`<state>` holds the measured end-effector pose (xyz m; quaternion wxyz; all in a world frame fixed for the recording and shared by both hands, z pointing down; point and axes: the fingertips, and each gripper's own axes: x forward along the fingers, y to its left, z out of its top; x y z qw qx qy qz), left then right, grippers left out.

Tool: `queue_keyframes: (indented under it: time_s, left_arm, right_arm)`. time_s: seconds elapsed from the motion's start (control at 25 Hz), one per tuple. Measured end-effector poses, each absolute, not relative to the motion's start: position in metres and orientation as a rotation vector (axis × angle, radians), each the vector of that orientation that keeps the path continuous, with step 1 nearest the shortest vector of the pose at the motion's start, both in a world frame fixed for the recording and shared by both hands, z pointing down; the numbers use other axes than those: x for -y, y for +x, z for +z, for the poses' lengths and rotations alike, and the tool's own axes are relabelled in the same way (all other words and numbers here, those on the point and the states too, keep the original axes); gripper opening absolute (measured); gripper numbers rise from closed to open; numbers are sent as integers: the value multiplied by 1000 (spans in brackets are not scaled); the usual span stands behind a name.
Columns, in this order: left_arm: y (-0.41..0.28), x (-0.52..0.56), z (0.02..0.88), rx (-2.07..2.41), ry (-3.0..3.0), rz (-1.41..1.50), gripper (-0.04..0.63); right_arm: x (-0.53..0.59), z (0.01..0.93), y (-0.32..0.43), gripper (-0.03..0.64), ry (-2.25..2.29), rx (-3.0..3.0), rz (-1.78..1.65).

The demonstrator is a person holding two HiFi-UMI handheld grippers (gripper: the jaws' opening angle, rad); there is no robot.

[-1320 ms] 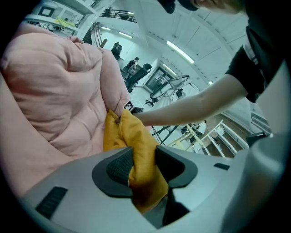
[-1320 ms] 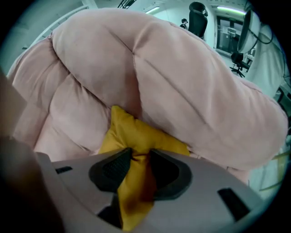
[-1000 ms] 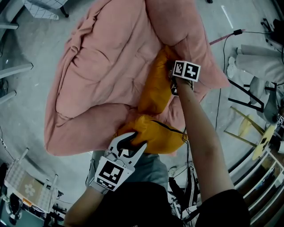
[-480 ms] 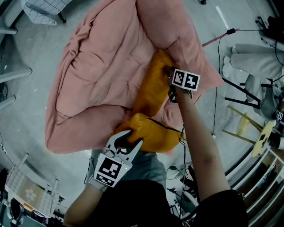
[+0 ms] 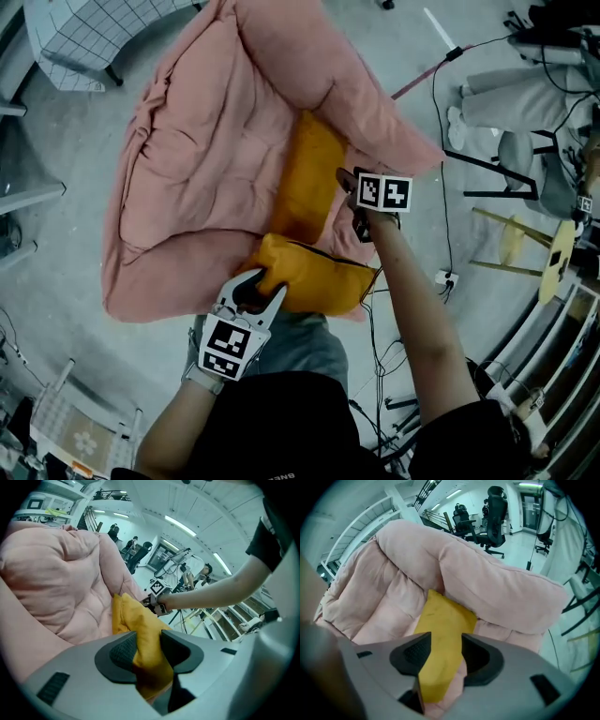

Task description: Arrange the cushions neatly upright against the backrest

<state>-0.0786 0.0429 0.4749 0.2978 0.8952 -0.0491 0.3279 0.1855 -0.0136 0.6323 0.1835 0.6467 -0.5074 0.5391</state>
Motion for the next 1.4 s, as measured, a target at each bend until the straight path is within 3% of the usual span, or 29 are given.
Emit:
queue_keyframes:
  time_s: [0.76, 1.08, 1.4]
  left_arm:
    - [-81, -34, 481, 25, 2403, 958, 170]
    - [-78, -33, 488, 33, 2424, 982, 170]
    - [-74, -28, 496, 27, 2423, 986, 170]
  right_arm:
    - [-164, 546, 134, 245, 2208, 1168, 1633]
    - [-250, 552, 92, 279, 2350, 1009, 1776]
    - [-264, 574, 52, 301, 2540, 939, 1914]
